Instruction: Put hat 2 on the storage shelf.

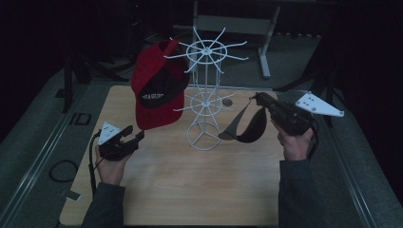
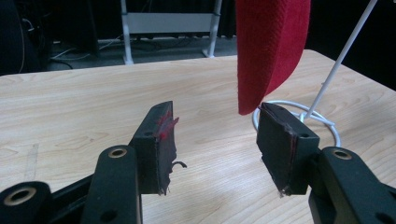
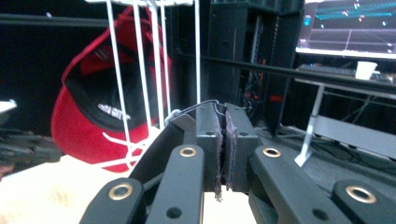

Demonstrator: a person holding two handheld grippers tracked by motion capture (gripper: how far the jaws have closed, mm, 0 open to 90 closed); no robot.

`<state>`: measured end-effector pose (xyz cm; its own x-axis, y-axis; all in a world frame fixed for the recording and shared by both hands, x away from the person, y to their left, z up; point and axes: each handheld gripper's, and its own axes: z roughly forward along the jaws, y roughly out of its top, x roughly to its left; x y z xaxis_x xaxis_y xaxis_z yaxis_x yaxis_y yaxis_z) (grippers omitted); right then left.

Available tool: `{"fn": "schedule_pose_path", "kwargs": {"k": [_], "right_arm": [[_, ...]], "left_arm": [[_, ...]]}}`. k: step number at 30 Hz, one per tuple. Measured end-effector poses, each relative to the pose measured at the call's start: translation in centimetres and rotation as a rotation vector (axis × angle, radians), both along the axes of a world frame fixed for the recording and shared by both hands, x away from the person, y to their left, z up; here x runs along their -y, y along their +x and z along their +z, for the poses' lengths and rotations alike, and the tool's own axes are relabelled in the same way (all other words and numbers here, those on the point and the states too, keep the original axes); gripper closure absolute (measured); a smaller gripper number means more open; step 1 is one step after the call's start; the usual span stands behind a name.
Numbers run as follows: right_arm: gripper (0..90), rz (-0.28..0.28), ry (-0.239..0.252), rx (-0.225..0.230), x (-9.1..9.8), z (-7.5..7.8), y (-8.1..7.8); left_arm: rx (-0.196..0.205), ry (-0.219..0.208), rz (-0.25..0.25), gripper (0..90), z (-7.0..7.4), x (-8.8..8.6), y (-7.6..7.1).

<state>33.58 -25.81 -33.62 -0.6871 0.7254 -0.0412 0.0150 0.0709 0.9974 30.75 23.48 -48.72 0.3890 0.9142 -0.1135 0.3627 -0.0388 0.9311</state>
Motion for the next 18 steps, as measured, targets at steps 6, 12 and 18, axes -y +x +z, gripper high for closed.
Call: {"fn": "schedule_pose_path", "kwargs": {"k": [6, 12, 18], "right_arm": [[86.0, 0.023, 0.010, 0.031, -0.5, 1.8, 0.1], [86.0, 0.046, 0.024, 0.060, -1.2, 3.5, 0.4], [86.0, 0.067, 0.062, 0.075, -1.4, 4.6, 0.8]], "left_arm": [[0.001, 0.001, -0.002, 47.3, 0.0, 0.1, 0.0], [0.003, -0.003, 0.000, 47.3, 0.0, 0.1, 0.0], [0.002, -0.003, -0.001, 47.3, 0.0, 0.0, 0.0]]}}
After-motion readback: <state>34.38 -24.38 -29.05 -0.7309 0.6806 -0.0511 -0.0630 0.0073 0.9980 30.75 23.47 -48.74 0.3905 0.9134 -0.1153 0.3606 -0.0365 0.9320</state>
